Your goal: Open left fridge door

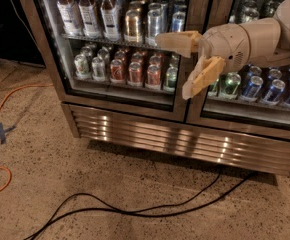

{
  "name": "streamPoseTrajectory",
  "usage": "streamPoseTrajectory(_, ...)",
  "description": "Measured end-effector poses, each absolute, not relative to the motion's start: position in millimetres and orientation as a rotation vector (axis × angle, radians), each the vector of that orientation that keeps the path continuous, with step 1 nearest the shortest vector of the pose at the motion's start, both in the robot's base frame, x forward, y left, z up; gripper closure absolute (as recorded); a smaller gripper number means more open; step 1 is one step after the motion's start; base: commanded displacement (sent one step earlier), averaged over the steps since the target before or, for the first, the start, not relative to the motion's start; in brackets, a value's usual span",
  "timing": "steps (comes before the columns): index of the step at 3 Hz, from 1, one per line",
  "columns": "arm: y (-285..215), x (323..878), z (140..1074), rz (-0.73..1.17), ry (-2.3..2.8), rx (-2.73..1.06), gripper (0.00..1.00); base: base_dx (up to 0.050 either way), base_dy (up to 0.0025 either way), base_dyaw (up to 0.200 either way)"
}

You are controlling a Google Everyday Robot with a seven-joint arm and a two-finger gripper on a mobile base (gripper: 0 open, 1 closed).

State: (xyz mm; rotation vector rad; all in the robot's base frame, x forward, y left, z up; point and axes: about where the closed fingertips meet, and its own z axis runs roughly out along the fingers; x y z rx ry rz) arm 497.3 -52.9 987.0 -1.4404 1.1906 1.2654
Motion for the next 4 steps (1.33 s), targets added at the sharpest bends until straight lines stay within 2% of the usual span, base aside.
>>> streamPoseTrajectory(1,-53,497,987,1.265,1.191,-1.44,0.0,0.0,0.0,0.0)
streamPoseTrajectory(2,-59,494,992,1.184,1.206,-1.366,0.0,0.0,0.0,0.0)
streamPoseTrajectory(4,-104,476,1011,0.926,1.284,-1.247,0.0,0.0,0.0,0.0)
